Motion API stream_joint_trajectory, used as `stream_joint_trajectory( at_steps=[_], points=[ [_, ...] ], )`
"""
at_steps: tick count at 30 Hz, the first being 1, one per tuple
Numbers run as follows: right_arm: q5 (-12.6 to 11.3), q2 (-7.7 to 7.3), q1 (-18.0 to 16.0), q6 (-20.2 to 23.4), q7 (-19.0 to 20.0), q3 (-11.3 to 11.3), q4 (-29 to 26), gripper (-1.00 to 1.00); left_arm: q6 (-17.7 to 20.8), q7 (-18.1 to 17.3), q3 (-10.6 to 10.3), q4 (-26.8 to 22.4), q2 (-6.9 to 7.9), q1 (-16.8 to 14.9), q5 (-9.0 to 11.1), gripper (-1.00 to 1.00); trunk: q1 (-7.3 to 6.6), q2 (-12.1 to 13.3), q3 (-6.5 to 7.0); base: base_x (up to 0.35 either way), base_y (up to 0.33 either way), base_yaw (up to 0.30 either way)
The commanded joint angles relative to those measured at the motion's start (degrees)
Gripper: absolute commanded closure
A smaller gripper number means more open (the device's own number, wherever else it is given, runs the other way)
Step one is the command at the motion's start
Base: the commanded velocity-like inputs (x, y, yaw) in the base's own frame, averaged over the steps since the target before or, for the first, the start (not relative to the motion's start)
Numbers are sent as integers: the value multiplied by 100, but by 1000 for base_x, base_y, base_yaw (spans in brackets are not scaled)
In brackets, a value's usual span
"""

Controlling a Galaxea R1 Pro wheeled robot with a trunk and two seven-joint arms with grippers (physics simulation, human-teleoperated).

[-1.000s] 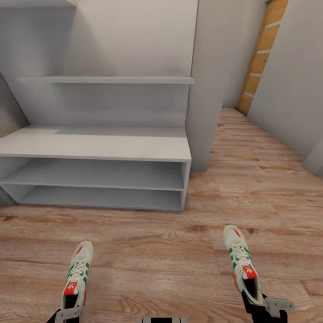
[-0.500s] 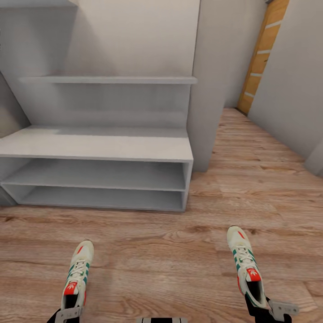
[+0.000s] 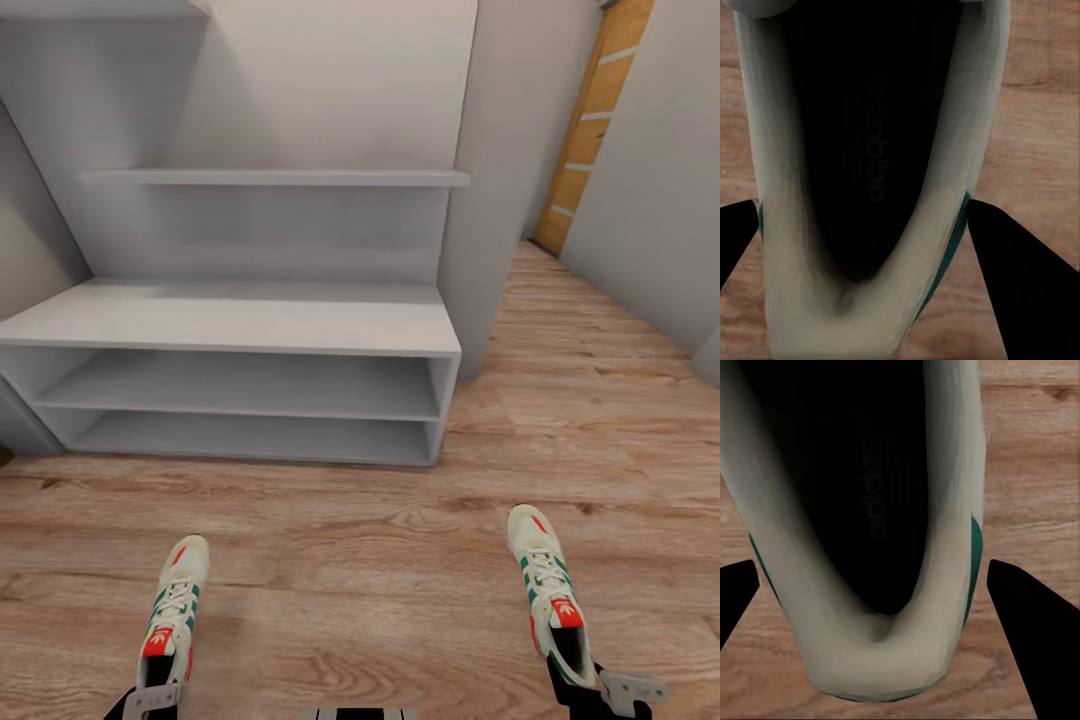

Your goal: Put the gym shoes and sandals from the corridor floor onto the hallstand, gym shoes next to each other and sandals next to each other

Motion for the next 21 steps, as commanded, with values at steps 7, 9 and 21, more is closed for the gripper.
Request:
stream_joint_trajectory(
  at_steps=[7, 9, 21],
  points=[
    [51, 9, -10, -44, 29, -37, -20, 100, 2, -15, -38, -54, -3, -6, 9, 100, -2, -2, -5, -5, 260, 0],
    [51, 8, -10, -45, 29, -37, -28, 100, 22, -21, -60, -81, -9, -8, -8, 100, -2, -2, -5, 16, 72, 0],
    [52, -95, -10, -37, 30, -70, -47, 100, 5034, -117, -93, -2186, -779, -1540, -21, 100, -2, -2, -18, 1, 3, -239]
  ],
)
